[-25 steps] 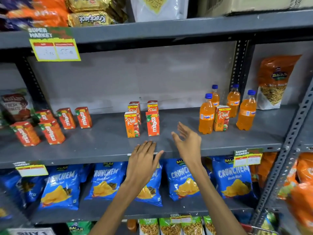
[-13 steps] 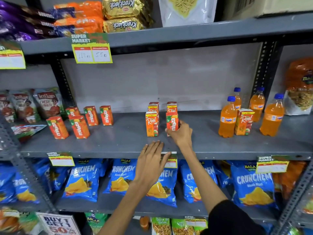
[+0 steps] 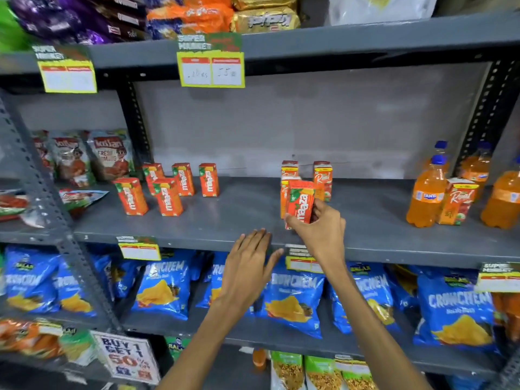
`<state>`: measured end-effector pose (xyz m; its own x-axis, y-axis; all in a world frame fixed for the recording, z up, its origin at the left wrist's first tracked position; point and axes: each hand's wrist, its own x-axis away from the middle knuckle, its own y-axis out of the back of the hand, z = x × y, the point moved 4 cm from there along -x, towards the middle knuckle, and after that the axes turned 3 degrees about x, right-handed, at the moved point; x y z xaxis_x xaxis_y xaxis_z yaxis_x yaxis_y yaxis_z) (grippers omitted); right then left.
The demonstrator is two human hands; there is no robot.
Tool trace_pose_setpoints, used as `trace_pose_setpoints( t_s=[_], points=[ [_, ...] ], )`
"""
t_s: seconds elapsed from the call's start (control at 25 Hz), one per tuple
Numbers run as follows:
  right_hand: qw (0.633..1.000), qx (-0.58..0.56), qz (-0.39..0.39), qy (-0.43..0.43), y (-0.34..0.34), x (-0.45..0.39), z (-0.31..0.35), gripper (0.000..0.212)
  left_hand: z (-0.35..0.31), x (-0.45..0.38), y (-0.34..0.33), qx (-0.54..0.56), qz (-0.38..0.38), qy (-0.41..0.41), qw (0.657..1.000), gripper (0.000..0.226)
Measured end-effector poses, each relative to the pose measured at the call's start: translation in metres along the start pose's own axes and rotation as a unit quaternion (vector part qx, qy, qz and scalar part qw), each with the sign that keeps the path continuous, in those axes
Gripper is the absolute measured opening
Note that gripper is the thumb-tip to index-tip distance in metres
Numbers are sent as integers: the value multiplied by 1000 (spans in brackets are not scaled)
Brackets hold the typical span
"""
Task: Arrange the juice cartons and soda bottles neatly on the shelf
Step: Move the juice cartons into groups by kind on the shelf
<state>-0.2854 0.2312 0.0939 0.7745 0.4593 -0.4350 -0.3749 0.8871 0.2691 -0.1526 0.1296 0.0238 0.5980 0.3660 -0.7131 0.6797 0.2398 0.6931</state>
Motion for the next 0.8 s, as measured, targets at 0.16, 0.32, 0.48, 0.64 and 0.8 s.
trace_pose_setpoints(
  t_s=[0.16,0.32,0.48,0.64,0.8],
  points=[
    [999,-11,26,18,-78,13,40,29,71,13,25,-2,-6,0,1000,54],
    [999,-4,41,15,-160,14,68,30,125,21,41,-4,18,-12,1000,51],
    [998,16,66,-5,-211,7,78,36,158,23,45,2,35,-19,999,55],
    [996,56,63,-25,-226,-1,72,39,165,25,42,22,18,-30,999,51],
    [995,78,55,-25,-233,-7,68,43,166,27,41,35,7,-35,999,49]
  ],
)
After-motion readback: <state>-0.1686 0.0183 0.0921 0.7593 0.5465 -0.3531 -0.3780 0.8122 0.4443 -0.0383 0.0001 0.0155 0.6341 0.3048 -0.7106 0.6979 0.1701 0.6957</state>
